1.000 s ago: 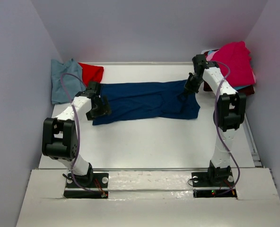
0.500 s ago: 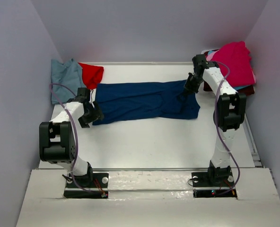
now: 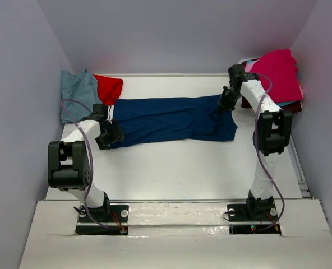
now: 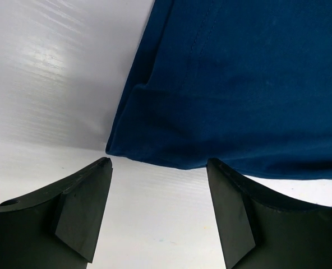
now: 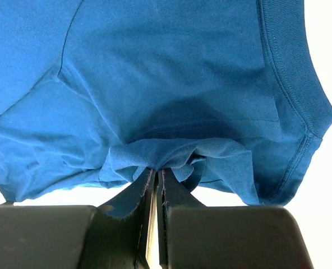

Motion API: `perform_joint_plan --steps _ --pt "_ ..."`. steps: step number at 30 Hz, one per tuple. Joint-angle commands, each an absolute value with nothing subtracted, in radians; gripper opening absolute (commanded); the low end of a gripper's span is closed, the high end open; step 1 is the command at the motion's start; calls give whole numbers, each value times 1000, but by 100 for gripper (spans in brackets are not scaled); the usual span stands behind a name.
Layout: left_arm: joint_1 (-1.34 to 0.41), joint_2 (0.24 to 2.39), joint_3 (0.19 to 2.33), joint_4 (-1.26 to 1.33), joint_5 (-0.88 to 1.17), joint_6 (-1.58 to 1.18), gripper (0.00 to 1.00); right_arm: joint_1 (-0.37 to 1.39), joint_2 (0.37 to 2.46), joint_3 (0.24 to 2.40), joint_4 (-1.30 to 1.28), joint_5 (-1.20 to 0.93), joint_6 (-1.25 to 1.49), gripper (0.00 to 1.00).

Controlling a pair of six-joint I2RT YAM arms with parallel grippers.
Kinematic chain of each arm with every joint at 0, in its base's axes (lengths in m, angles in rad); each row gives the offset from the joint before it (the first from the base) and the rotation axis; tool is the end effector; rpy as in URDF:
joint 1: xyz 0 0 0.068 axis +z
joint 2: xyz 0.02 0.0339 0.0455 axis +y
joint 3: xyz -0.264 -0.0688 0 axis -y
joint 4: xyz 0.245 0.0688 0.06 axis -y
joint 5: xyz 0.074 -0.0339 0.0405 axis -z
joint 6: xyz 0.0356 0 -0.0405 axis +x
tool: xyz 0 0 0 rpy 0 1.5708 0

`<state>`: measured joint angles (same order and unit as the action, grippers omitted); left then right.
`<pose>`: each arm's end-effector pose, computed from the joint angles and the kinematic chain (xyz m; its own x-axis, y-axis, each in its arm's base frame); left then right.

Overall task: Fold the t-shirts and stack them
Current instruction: Fold the tshirt

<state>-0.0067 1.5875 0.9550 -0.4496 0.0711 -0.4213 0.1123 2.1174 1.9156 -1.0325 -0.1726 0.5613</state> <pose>0.3089 -0.0046 0.1843 -0.8221 -0.4024 -0.4028 -0.3245 0.9124 -0.2492 0.4418 0.0560 0.2458 -0.8828 0.4281 -0.1932 0.3581 0.8797 0.3130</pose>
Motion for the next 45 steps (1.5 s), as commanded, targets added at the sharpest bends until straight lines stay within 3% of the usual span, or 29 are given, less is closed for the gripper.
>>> perform_joint_plan --steps 1,15,25,30,45 --pt "5 1586 933 -428 92 -422 79 112 2085 1924 -1023 -187 548 7" --pt "52 1571 900 -417 86 -416 79 112 2083 1916 -1025 -189 546 7" --pt "71 1615 914 -390 120 -400 69 112 2079 1919 -1031 -184 545 7" --pt "80 1620 911 -385 129 -397 49 112 2077 1916 -1031 -184 545 7" --pt "89 1569 957 -422 118 -371 6 112 2072 1907 -1032 -176 545 7"
